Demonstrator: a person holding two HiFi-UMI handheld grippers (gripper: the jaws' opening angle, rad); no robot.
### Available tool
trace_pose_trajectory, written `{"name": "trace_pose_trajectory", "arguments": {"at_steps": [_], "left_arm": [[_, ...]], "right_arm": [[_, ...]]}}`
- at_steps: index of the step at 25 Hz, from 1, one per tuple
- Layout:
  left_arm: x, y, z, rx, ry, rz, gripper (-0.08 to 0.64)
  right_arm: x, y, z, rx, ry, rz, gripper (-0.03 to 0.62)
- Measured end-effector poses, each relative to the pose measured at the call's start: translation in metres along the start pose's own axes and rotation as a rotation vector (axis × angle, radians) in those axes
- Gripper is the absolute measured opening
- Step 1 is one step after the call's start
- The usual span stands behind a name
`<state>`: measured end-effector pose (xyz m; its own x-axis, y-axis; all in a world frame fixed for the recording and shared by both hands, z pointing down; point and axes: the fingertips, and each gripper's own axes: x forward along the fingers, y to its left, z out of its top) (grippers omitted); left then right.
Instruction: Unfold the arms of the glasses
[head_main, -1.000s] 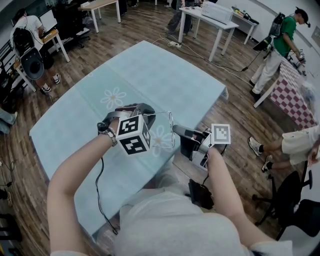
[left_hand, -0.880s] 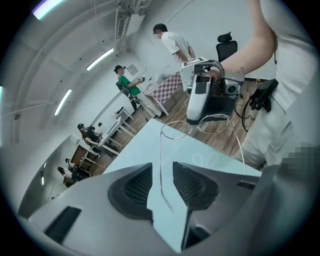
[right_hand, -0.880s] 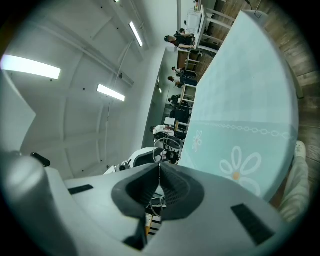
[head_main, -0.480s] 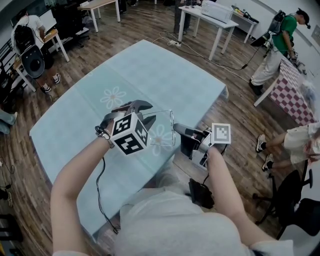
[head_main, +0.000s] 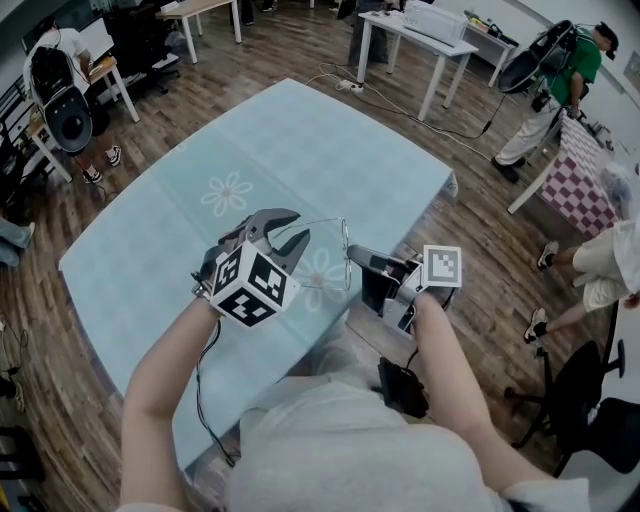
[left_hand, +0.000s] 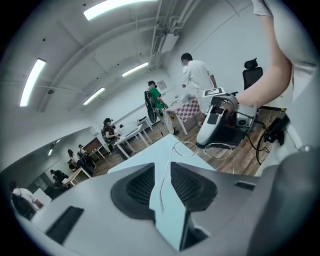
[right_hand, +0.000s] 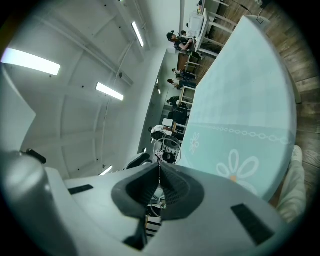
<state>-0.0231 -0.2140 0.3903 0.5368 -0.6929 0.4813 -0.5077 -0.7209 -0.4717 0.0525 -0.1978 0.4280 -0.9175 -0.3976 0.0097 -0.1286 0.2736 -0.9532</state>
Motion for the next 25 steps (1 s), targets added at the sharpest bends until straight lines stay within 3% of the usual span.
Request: {"name": "trace_pose_trajectory", "arguments": {"at_steps": [7, 13, 25], "left_arm": [[-0.015, 0.005, -0.002, -0.113, -0.076, 0.082, 0.074], [-0.032, 0.009, -0.004, -0.101, -0.151, 0.274, 0.027], [-0.045, 0.018, -0.006, -0.320, -0.256, 0.422, 0.009]], "right_arm": [[-0.001, -0.001, 0.000, 0.000, -0.011, -0.019, 0.011], [0.004, -0.005, -0.004, -0.005, -0.012, -0.021, 0.011], [0.001, -0.005, 0.004, 0.001, -0.032, -0.020, 0.011]]}}
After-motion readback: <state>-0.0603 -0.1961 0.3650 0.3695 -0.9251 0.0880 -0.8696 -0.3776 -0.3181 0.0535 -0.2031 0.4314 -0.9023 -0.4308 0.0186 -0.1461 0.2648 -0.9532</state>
